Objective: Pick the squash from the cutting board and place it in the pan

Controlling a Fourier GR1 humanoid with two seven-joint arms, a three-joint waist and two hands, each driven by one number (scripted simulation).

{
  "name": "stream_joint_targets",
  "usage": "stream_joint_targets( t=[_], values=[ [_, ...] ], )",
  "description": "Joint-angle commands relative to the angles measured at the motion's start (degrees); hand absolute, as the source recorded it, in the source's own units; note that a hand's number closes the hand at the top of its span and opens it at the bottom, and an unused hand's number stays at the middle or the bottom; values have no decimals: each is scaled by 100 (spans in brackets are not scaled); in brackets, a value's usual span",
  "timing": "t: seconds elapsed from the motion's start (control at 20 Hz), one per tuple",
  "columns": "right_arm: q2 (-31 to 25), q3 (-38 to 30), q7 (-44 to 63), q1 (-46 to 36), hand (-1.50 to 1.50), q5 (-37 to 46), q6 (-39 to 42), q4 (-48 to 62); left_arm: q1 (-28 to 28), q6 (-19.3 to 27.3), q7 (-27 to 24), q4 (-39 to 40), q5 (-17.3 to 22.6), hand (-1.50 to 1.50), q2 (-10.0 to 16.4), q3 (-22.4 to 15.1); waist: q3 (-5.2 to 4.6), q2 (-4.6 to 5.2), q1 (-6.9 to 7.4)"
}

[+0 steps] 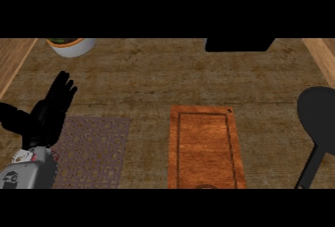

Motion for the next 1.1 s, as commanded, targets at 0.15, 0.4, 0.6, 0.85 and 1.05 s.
stream_joint_targets(
  t=[0.15, 0.4, 0.6, 0.85, 1.05],
  values=[
    [-520, -854, -1366, 988, 150, -911, -1086, 470, 43, -56, -35, -9, 8, 0, -16, 25, 3, 15, 46],
    [-493, -1120, -2477, 1085, 150, -1562, -1787, 1389, -24, 55, 126, -153, -77, 0, -43, 2, 5, 17, 71],
    [-770, -1271, -3225, 349, 150, -1631, -2340, 3198, -269, 13, -317, 499, -143, 0, -210, -56, 11, 64, 157],
    [-708, -1661, -3269, 409, 150, -1863, -2707, 4193, -384, 62, 187, 48, -85, 0, -130, -55, 23, 88, 194],
    [-989, -2292, -3694, 559, -150, -2627, -2391, 4563, 54, -52, 269, -361, -9, 0, -93, -87, 29, 60, 188]
  ],
)
